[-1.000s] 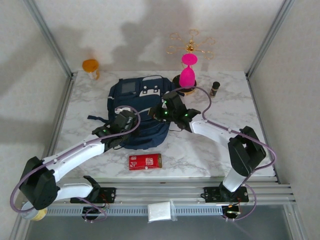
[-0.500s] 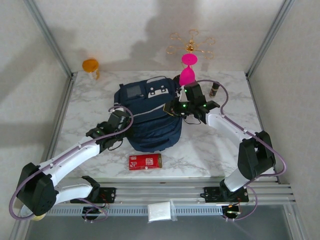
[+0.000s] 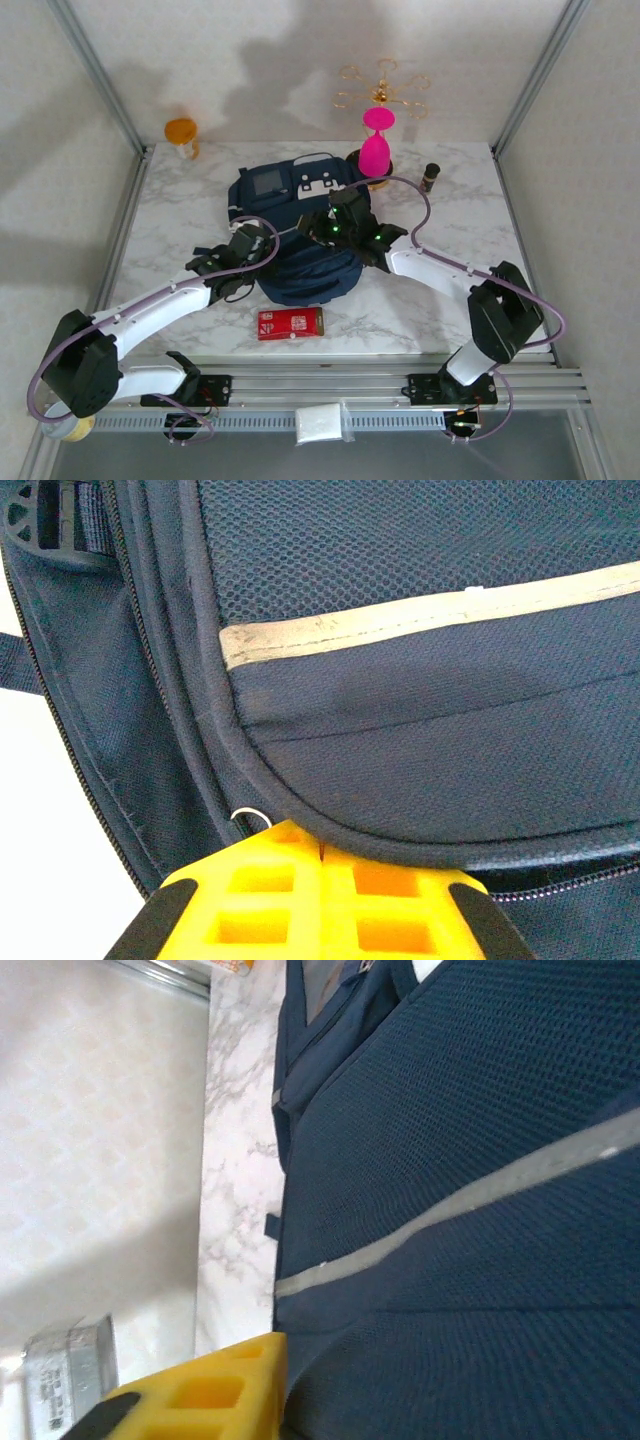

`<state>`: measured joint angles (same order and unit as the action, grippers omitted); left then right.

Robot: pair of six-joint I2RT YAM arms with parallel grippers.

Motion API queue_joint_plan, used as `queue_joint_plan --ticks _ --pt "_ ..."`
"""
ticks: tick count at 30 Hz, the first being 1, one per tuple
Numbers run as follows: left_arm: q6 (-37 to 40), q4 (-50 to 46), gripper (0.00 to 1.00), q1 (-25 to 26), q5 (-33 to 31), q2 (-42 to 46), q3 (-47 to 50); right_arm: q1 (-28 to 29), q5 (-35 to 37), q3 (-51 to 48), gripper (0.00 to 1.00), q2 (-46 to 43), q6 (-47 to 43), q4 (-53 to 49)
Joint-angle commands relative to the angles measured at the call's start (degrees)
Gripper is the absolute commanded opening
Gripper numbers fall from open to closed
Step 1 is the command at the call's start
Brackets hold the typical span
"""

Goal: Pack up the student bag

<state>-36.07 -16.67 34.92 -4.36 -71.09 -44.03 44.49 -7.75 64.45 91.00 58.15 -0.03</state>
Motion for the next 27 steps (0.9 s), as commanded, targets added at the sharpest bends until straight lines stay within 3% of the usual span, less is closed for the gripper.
queue_joint_plan --ticks 1,2,6,10,19,24,27 --pt "-0.6 0.4 0.0 0.1 -4.0 0.9 -2.5 -0.8 2.6 1.7 0.05 -1.6 -2.0 0.6" --pt "-0.6 -0.7 0.0 -0.5 -4.9 1.0 -2.7 -1.5 1.5 1.9 0.0 -2.2 -2.9 0.0" --pt "-1.1 -4.5 0.0 -3.7 -9.0 2.9 -2.2 -6.0 -3.1 0.5 0.0 -5.5 -5.7 -2.1" --pt "0.9 -4.7 0.0 -7.0 -9.0 3.3 -1.8 -10.8 -11.2 0.5 0.0 -7.0 -9.9 -3.8" --pt "5.1 -2.7 0.0 -12.7 -8.8 -1.0 -5.7 -15.1 -15.4 0.4 0.0 -7.4 -14.1 -7.8" --pt "14.9 -1.3 0.0 -13.2 -6.8 -2.3 -8.0 -16.3 -14.2 -0.3 0.0 -8.6 -14.5 -8.8" --pt "21.1 -2.3 0.0 -13.2 -8.9 -2.4 -8.0 -16.8 -14.9 1.0 0.0 -9.0 -14.2 -9.1"
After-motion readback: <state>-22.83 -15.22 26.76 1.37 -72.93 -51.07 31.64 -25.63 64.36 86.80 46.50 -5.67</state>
